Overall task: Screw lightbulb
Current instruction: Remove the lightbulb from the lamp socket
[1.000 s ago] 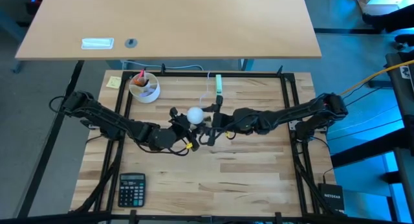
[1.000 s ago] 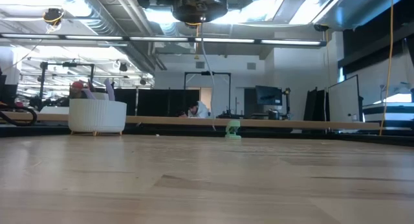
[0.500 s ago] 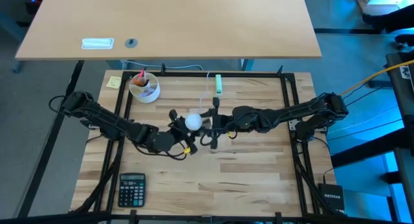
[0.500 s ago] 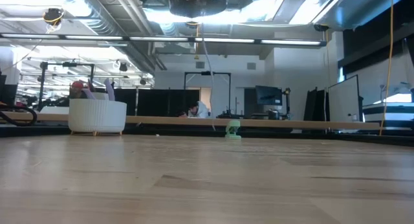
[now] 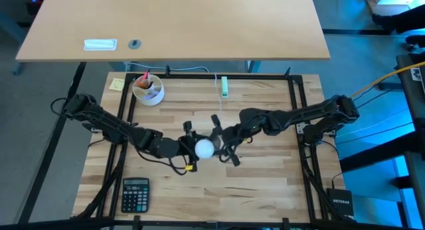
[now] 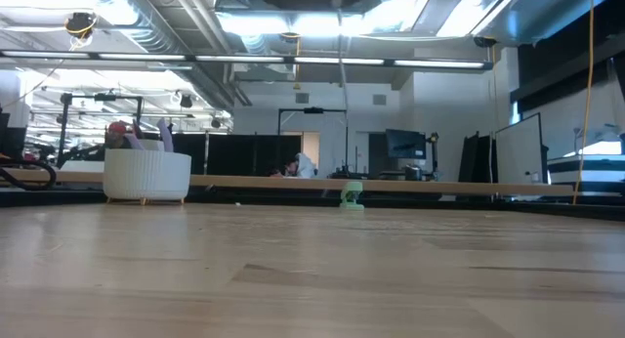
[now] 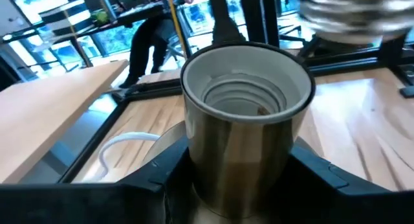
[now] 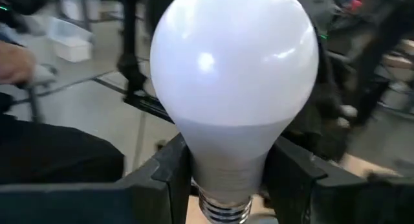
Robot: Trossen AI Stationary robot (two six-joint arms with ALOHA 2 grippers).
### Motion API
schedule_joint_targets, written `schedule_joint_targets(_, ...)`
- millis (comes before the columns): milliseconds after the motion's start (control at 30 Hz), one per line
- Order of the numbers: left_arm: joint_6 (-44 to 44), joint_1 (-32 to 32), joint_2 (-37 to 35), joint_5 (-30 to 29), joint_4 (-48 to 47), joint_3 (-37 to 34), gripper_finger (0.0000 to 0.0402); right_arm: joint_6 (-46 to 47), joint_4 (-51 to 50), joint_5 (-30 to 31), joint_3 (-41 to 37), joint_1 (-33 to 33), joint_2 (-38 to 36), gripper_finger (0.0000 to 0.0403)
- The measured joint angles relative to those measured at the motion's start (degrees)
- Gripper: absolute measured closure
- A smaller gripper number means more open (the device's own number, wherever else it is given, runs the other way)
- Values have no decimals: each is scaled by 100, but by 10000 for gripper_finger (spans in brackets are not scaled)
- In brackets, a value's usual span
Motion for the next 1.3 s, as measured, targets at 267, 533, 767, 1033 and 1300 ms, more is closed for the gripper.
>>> schedule_joint_targets(267, -431, 169, -2, -100, -306, -69, 224, -197, -1703, 1186, 4, 8, -1159, 246)
schedule_joint_targets(533, -869, 862, 52, 207, -52, -748, 224, -176, -2206, 2316, -1046, 1, -1858, 246)
schedule_joint_targets(767, -864, 1562, 646, 1249, 495, -1234, 224, 47, -571, 2773, -2892, -433, -1850, 246)
schedule_joint_targets(1033, -405, 2193, 1547, 1903, 2342, -1545, 224, 636, 618, 2143, -4364, -1517, -1826, 246)
schedule_joint_targets(1300, -334, 2639, 2420, 2669, 3114, -1545, 224, 645, 879, 1941, -4833, -2043, -1530, 246)
